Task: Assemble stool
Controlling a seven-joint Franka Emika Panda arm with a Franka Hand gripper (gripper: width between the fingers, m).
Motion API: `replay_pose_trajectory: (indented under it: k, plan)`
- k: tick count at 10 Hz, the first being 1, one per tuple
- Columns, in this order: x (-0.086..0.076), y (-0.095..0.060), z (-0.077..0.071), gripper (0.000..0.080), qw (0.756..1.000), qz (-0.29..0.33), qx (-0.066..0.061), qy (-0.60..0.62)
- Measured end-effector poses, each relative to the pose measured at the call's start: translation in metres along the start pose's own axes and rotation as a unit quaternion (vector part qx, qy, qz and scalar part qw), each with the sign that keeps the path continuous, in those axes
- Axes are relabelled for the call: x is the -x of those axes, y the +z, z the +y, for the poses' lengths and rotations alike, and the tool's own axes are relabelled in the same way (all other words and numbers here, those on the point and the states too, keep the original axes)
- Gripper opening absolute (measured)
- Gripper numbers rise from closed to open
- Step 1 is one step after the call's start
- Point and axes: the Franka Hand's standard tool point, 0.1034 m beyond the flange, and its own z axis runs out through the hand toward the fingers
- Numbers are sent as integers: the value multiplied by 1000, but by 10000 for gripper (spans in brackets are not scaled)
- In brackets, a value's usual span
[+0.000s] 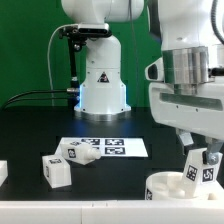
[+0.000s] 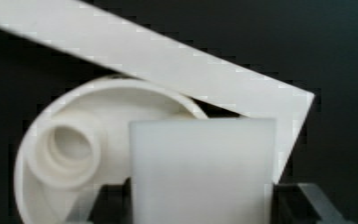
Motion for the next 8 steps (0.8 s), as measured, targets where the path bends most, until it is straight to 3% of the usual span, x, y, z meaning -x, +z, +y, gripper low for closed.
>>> replay_pose_trajectory:
  k: [3, 5, 6, 7, 8]
  plan:
    - [1, 0, -2, 336, 993, -10, -11, 117]
    - [2, 1, -1, 336, 993, -10, -9, 117]
    - [5, 3, 4, 530, 998, -5, 8, 57]
    - [4, 2, 4, 612, 1000, -7, 10, 5]
    - [1, -3, 0, 612, 997, -8, 5, -80]
